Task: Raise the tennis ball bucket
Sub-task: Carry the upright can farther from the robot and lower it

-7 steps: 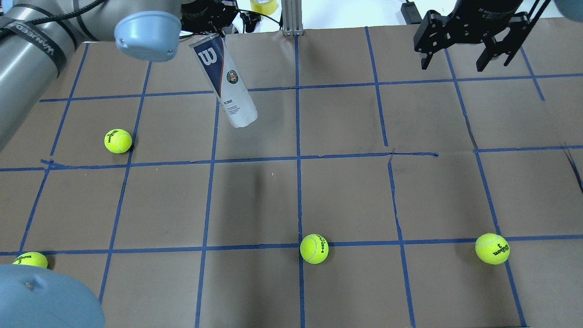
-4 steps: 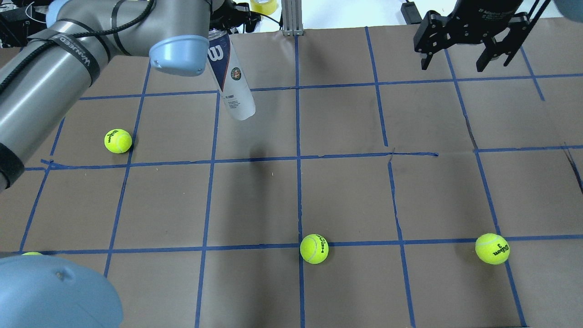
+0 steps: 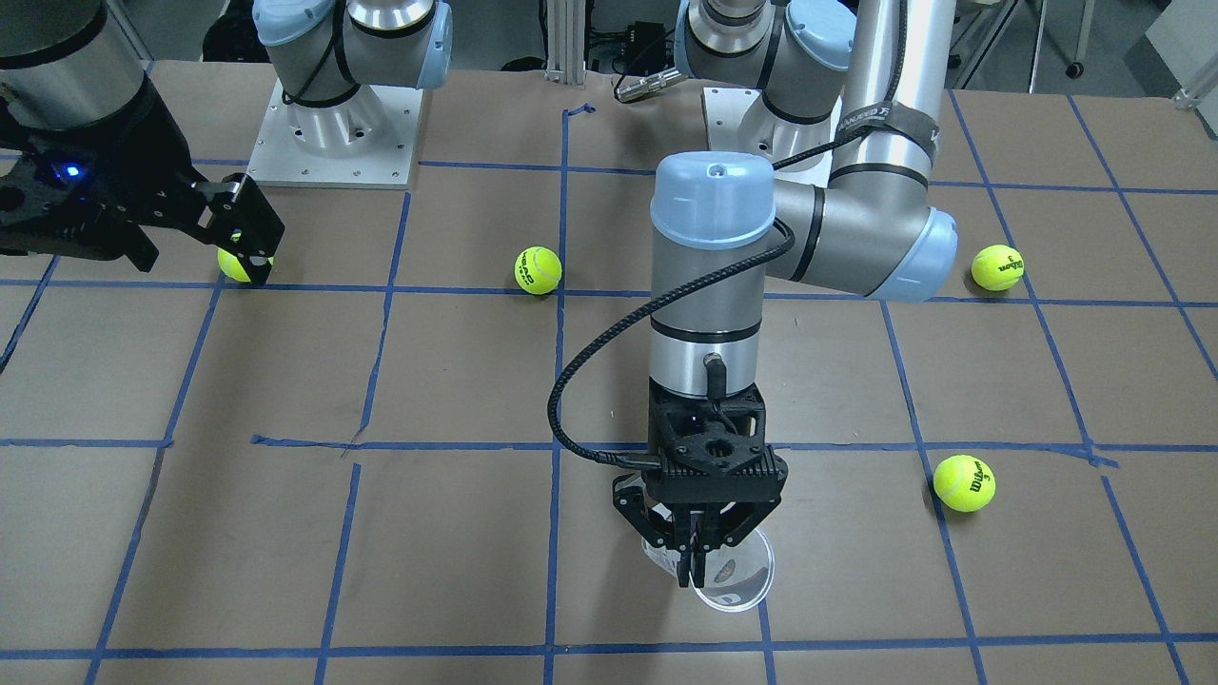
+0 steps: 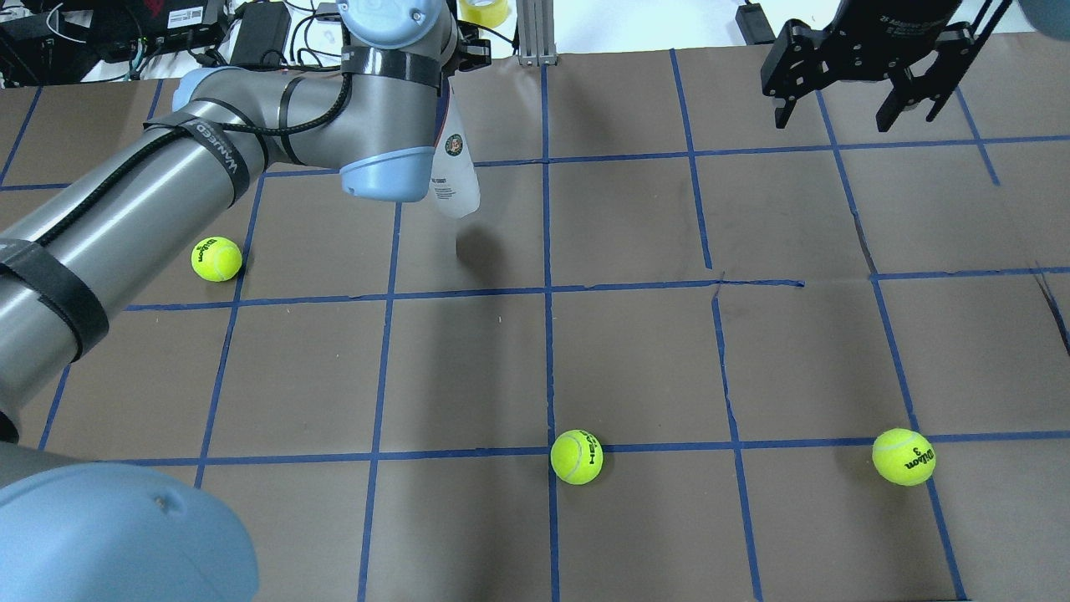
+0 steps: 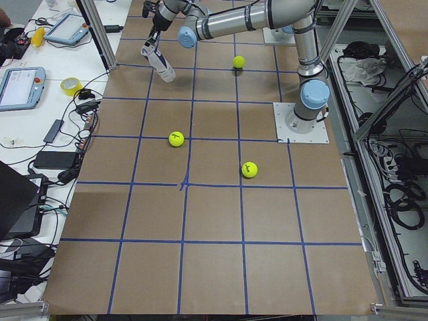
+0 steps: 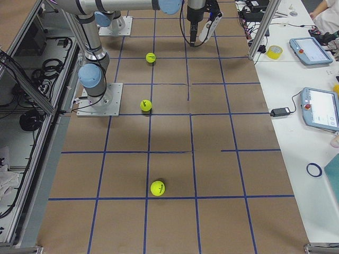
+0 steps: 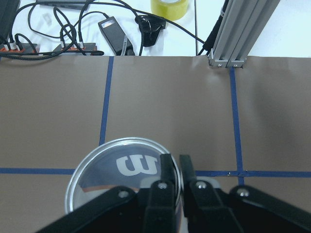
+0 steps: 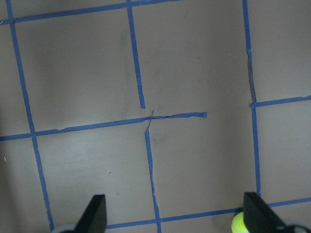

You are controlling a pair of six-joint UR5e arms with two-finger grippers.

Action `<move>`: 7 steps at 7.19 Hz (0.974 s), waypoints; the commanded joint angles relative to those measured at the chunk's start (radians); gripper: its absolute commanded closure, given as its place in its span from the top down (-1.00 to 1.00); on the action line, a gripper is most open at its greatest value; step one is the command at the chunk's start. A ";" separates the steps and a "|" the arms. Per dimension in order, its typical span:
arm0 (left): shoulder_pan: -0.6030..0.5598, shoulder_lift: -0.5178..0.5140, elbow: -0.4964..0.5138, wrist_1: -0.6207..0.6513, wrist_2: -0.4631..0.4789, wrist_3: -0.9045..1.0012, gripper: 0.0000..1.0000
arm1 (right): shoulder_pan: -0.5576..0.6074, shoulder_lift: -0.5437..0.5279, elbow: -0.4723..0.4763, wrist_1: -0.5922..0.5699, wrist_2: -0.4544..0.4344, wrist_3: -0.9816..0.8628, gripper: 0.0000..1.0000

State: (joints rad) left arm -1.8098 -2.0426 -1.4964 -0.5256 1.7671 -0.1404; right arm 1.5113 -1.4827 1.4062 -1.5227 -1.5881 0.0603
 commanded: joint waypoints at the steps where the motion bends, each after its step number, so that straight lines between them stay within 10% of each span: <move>1: -0.032 -0.002 -0.050 0.117 0.031 0.021 -1.00 | 0.000 0.001 0.000 0.001 0.000 0.000 1.00; 7: -0.045 -0.022 -0.104 0.226 0.018 0.087 -1.00 | -0.002 0.001 0.000 -0.001 -0.001 0.000 1.00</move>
State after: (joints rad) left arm -1.8512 -2.0613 -1.5993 -0.3023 1.7884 -0.0540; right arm 1.5099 -1.4819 1.4066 -1.5244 -1.5860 0.0603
